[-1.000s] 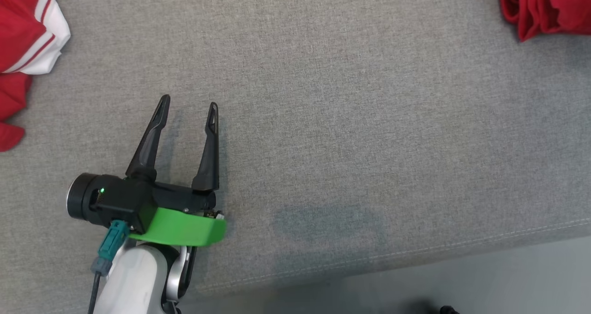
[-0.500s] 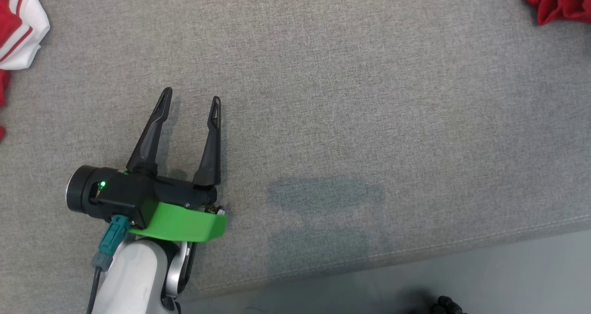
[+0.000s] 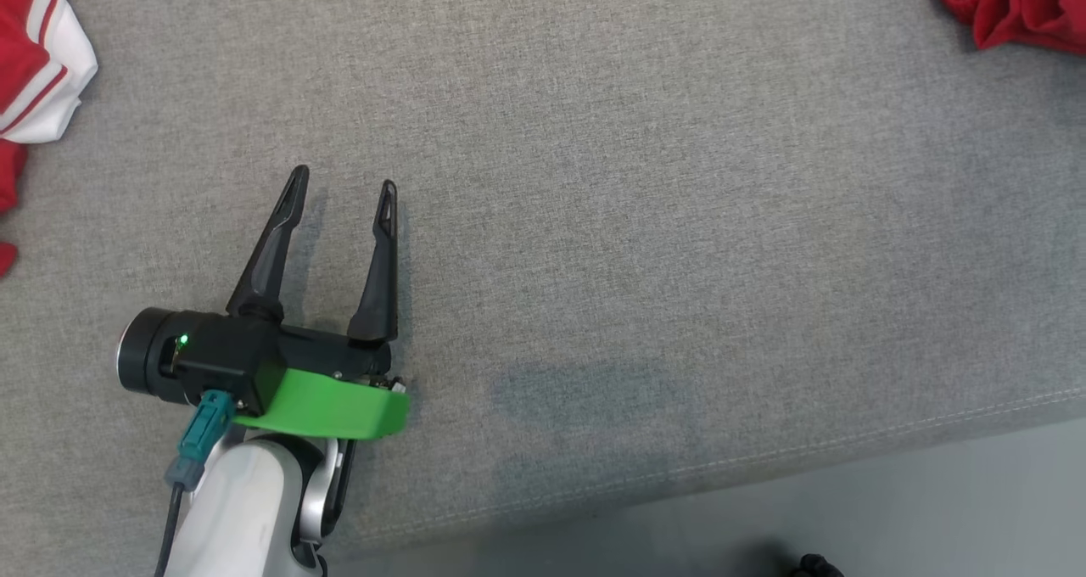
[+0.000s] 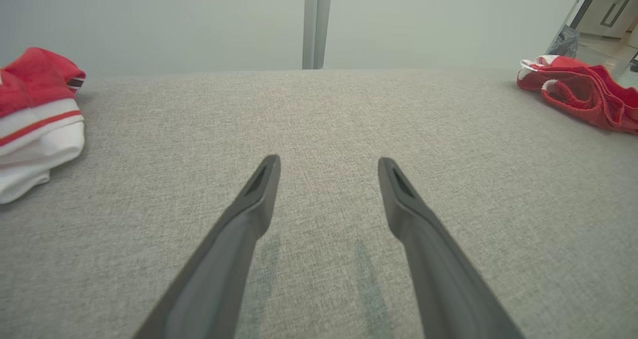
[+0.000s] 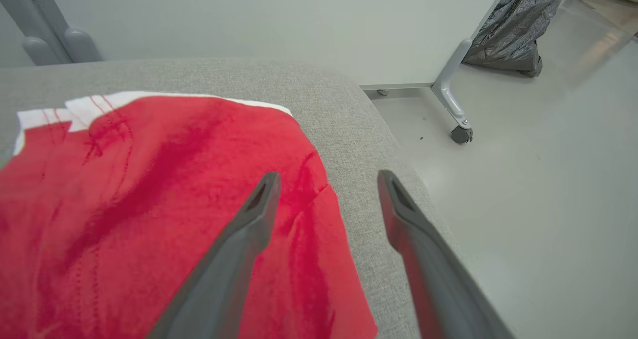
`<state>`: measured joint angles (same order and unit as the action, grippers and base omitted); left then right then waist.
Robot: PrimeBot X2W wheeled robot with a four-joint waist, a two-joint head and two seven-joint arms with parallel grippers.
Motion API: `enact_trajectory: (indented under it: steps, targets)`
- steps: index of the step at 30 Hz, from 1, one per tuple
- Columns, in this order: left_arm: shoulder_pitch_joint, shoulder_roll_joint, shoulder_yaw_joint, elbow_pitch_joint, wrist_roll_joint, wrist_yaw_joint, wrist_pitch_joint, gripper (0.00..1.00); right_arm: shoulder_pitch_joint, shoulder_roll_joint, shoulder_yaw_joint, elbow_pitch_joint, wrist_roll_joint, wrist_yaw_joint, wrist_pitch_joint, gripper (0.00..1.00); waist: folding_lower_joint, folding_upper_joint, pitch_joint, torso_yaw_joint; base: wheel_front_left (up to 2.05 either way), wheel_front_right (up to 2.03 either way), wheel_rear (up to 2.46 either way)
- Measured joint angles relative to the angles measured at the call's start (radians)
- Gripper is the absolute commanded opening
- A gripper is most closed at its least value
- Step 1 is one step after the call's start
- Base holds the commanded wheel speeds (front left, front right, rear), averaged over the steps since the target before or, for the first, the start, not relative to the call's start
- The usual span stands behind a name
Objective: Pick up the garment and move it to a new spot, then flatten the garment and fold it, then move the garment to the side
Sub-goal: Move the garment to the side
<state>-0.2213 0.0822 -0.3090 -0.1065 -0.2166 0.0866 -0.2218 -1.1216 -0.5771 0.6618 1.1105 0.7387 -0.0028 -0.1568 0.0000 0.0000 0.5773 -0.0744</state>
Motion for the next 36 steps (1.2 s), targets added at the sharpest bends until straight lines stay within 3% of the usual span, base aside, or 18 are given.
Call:
enact_trajectory:
  steps: [6,15,19,28,36]
  targets:
    - [0.0,0.0,0.011,0.015,-0.01,0.0,-0.009,1.0,0.004,0.051,0.005,-0.046,-0.012,-0.007,-0.091,1.0,0.0,0.0,-0.04,-0.013,0.0,0.0,0.0]
    - [0.0,-0.005,0.029,0.094,-0.04,-0.003,-0.019,1.0,0.037,0.152,0.025,-0.17,-0.058,0.003,-0.099,1.0,0.0,0.0,-0.148,-0.045,0.0,0.0,0.0]
    - [0.001,-0.01,0.048,0.134,-0.068,-0.003,-0.021,1.0,0.062,0.193,-0.006,-0.281,-0.07,0.003,-0.099,1.0,0.0,0.0,-0.201,-0.057,0.0,0.0,0.0]
    - [0.058,-0.024,0.097,0.218,-0.101,0.002,-0.027,1.0,0.256,0.264,-0.016,-0.416,-0.118,0.0,-0.099,1.0,0.0,0.0,-0.327,-0.072,0.0,0.0,0.0]
    - [0.137,-0.029,0.155,0.252,-0.121,0.012,-0.027,1.0,0.453,0.307,-0.067,-0.517,-0.133,-0.054,-0.099,1.0,0.0,0.0,-0.441,-0.067,0.0,0.0,0.0]
